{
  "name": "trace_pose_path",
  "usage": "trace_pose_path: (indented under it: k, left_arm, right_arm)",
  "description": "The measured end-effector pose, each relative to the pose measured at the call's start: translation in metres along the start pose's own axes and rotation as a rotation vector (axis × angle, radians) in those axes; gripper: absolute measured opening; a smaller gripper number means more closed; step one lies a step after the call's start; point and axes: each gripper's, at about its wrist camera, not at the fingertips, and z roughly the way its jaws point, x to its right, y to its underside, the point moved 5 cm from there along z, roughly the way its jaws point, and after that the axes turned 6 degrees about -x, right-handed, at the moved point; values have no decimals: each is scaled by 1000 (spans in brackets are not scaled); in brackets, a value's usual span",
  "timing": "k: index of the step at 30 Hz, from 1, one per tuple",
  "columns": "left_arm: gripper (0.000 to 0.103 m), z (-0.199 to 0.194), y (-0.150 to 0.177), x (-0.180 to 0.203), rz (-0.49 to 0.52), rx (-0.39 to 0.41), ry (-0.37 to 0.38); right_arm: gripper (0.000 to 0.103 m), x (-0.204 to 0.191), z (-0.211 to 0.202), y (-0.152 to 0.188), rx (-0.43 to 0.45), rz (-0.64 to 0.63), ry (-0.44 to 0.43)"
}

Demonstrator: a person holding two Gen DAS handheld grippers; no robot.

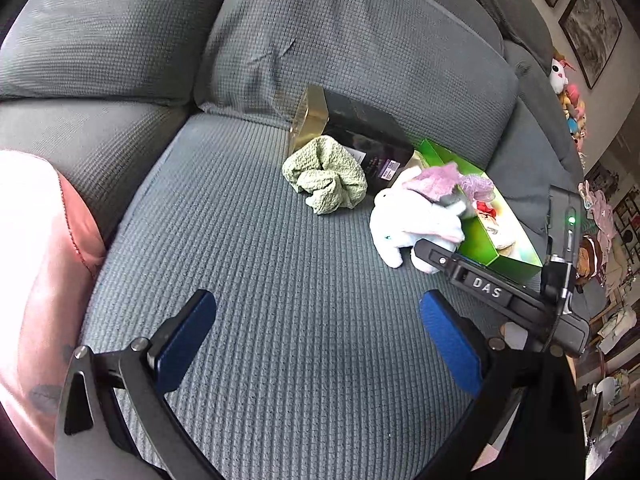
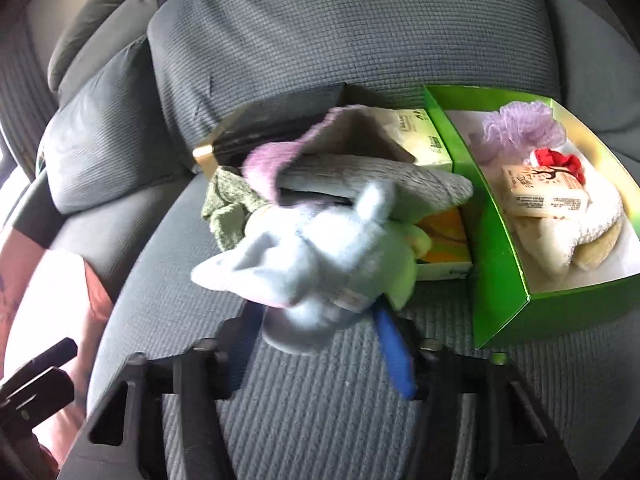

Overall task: Organize soft objects
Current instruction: 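Grasp the light blue plush toy with the right gripper, then lift the plush toy and carry it over the green box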

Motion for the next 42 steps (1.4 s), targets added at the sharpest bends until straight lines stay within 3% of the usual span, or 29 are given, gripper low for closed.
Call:
trace_pose_path:
  k: [6, 11, 18, 20, 21, 23, 24, 25, 30, 42]
  left_arm:
    - [102, 13, 4, 6, 6, -41, 31]
    - [102, 15, 8, 14, 9, -61, 78]
    - [102, 15, 16, 32, 30, -98, 163]
    - [102, 20, 20, 38, 27, -119, 182]
    - [102, 22, 21, 41, 19, -128, 196]
    - [102, 25, 24, 46, 15, -137, 214]
    - [102, 27, 26, 48, 20, -145, 210]
    - [102, 29, 27, 51, 29, -151, 202]
    - [102, 38, 33, 57, 55, -181, 202]
    - [102, 60, 30, 68, 63, -263, 260]
  right_arm:
    - [30, 8, -7, 9, -16, -13, -79]
    - [28, -10, -45, 27, 20, -119, -185]
    - [28, -19, -76, 62, -28, -146, -315]
    - [28, -16, -78, 67, -34, -156, -301]
    - [31, -14, -77, 69, -44, -163, -275]
    - [49, -8, -71, 72, -68, -161, -224]
    - [66, -3, -71, 73, -77, -158, -210]
    - [73, 0, -70, 74, -81, -157, -194]
    - [73, 13, -70, 80, -86, -171, -164]
    - [73, 6, -42, 76, -111, -229, -204]
